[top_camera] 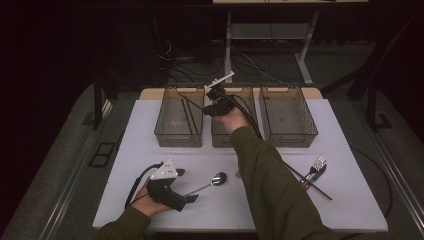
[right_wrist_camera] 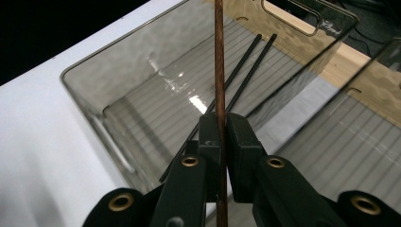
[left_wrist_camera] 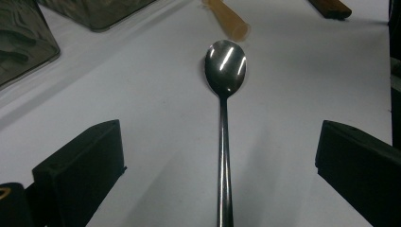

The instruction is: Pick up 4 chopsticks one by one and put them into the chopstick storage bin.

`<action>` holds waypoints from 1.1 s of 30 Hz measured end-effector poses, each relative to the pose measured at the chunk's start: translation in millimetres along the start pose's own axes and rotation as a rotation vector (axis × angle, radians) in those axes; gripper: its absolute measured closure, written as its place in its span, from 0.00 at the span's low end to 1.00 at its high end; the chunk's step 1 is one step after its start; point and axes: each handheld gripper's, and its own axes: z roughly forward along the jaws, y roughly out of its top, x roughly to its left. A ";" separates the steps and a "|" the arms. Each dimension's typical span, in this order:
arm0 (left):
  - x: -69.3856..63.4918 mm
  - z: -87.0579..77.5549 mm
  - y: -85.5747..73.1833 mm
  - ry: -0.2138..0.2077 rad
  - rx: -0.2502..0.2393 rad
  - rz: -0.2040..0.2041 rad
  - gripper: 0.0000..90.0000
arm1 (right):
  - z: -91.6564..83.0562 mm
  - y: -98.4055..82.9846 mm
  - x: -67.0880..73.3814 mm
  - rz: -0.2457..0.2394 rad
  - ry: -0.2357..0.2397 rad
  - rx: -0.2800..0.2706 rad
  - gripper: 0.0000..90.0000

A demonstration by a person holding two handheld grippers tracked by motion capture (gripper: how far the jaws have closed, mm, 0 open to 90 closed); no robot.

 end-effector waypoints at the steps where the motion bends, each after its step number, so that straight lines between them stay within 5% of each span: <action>1: 0.0 0.0 0.0 0.001 0.000 0.000 0.01 | 4.5 3.6 0.8 0.001 -0.007 0.006 0.94; 18: -0.5 -1.1 0.7 0.007 -0.010 -0.001 0.01 | 58.8 36.6 11.0 0.049 -0.059 0.051 0.94; 33: -1.2 0.4 1.9 -0.002 -0.010 0.003 0.01 | 88.3 38.0 20.6 0.094 -0.069 0.077 0.91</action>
